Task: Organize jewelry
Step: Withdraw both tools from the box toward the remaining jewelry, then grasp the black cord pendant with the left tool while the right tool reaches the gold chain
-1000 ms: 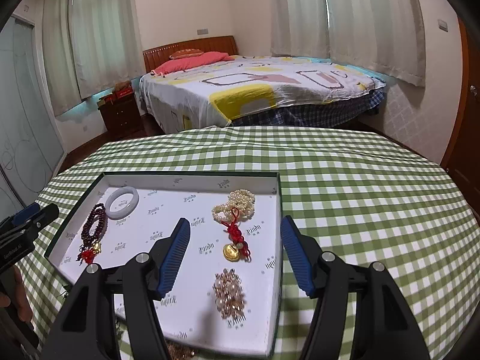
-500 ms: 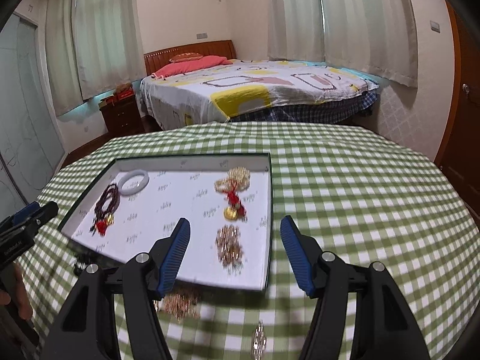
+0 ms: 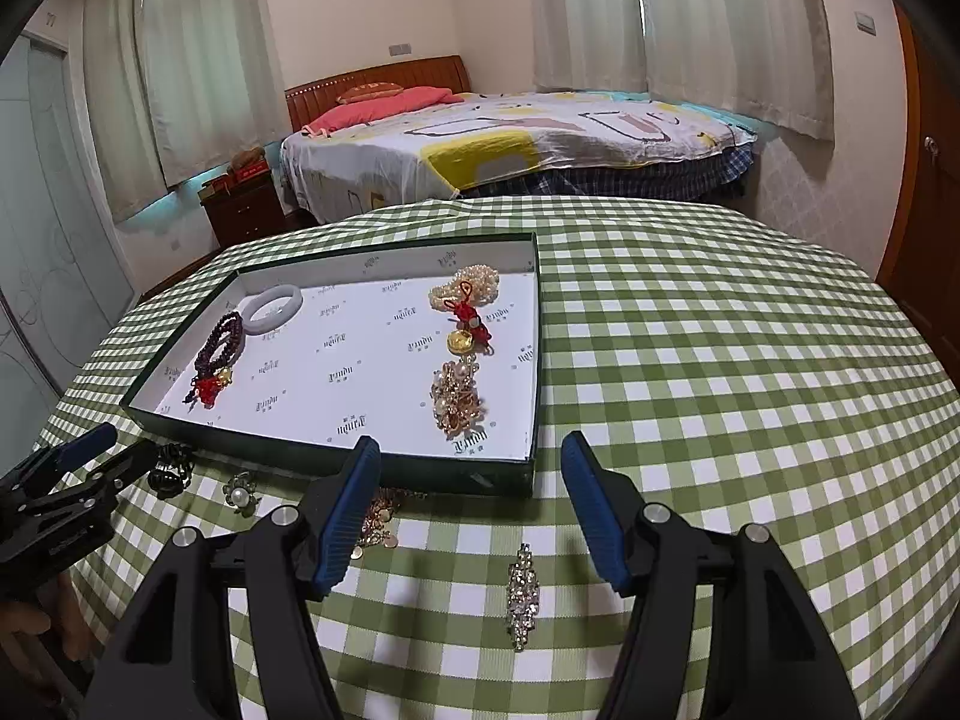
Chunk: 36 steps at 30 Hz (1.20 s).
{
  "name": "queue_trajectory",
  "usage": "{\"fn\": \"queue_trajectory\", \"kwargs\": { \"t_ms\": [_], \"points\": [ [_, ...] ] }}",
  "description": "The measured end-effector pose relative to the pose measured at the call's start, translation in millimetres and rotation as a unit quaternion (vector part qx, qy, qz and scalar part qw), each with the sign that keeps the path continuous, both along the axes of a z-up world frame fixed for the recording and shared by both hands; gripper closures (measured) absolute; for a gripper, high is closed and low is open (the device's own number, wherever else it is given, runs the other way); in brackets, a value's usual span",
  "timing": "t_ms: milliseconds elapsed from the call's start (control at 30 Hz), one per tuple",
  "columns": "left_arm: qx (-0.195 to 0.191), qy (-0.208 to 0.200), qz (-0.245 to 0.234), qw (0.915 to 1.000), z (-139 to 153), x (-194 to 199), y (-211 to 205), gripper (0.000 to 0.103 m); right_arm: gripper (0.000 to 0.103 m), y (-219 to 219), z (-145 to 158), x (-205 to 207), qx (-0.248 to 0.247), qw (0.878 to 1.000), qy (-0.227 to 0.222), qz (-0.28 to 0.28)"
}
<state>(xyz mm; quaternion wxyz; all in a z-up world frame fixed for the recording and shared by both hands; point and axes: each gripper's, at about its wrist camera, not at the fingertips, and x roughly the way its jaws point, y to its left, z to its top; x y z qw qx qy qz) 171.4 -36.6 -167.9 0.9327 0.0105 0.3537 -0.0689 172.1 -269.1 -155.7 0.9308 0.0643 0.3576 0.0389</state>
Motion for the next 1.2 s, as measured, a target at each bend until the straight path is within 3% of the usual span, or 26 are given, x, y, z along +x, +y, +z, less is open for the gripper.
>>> {"fn": "queue_trajectory", "kwargs": {
  "t_ms": [167, 300, 467, 700, 767, 933, 1000, 1067, 1200],
  "points": [
    [-0.008, 0.022, -0.017, 0.9996, -7.3, 5.3, -2.5, 0.051, 0.042, 0.5, -2.9, -1.5, 0.002, 1.000, 0.001, 0.000],
    [-0.009, 0.040, -0.029, 0.9988, -15.4, 7.6, -4.5, 0.058, 0.042, 2.9, -5.5, -1.9, 0.002, 1.000, 0.004, 0.002],
    [-0.015, 0.059, -0.043, 0.9972, -23.3, 4.8, -6.7, 0.079, 0.042, 4.3, -7.7, -2.5, 0.002, 1.000, 0.007, 0.003],
    [-0.010, 0.066, -0.045, 0.9967, -24.8, -2.5, -10.2, 0.080, 0.042, 2.9, -9.6, -4.3, 0.005, 1.000, 0.009, 0.002],
    [-0.011, 0.065, -0.036, 0.9972, -23.7, 1.0, -8.5, 0.074, 0.042, 3.2, -10.1, -5.3, 0.006, 1.000, 0.009, 0.003],
    [-0.021, 0.074, -0.036, 0.9964, -23.1, 9.2, -7.4, 0.073, 0.042, 3.4, -10.8, -5.9, 0.006, 1.000, 0.009, 0.002],
    [-0.010, 0.073, -0.042, 0.9964, -24.4, 9.2, -10.8, 0.074, 0.042, 3.5, -11.2, -6.6, 0.006, 1.000, 0.010, 0.002],
    [0.004, 0.069, -0.048, 0.9964, -25.2, 6.7, -14.7, 0.083, 0.042, 3.9, -11.5, -7.4, 0.006, 1.000, 0.010, 0.002],
    [0.005, 0.065, -0.044, 0.9969, -25.0, 4.7, -13.6, 0.083, 0.042, 4.5, -12.2, -8.2, 0.005, 1.000, 0.011, 0.004]
  ]
}}
